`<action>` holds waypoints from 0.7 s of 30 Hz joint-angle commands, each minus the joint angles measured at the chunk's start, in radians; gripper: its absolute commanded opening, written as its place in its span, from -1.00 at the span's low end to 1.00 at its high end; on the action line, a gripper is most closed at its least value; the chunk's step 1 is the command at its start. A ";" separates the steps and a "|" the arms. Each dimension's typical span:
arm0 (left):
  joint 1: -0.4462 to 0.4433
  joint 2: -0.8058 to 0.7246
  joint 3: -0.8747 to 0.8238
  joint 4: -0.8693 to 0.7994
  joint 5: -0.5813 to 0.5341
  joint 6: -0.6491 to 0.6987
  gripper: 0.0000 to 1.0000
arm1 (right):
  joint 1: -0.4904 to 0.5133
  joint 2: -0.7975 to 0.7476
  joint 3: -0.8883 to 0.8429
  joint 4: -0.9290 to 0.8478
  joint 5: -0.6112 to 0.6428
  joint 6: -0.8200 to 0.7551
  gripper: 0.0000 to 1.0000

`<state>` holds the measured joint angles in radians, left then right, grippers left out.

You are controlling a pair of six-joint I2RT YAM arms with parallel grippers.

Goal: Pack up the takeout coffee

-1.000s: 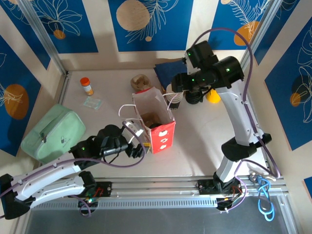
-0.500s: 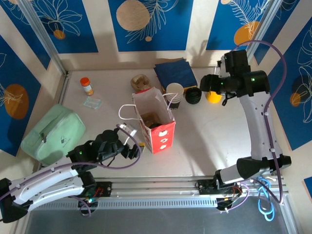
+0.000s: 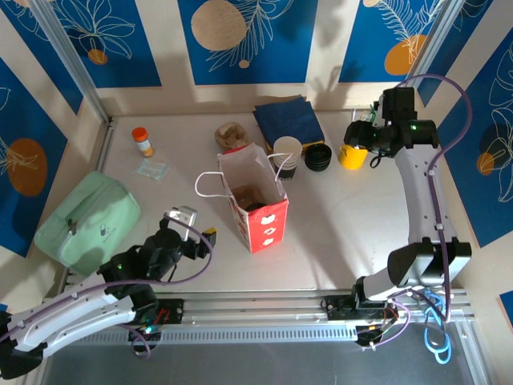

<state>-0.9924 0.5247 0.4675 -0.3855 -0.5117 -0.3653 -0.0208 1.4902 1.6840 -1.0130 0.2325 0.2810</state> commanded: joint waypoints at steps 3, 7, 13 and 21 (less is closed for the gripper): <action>0.006 -0.011 -0.012 -0.013 -0.051 -0.027 0.86 | -0.010 0.074 -0.004 0.070 0.046 0.051 0.57; 0.007 -0.011 -0.017 -0.007 -0.052 -0.023 0.88 | -0.012 0.134 0.000 0.098 0.048 0.089 0.59; 0.010 -0.011 -0.028 -0.007 -0.057 -0.026 0.90 | -0.018 0.259 0.056 0.082 0.042 0.120 0.58; 0.012 -0.026 -0.043 0.000 -0.050 -0.034 0.90 | -0.016 0.325 0.060 0.090 0.060 0.120 0.54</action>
<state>-0.9878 0.5110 0.4381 -0.3862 -0.5449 -0.3882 -0.0334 1.8133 1.7130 -0.9279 0.2764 0.3862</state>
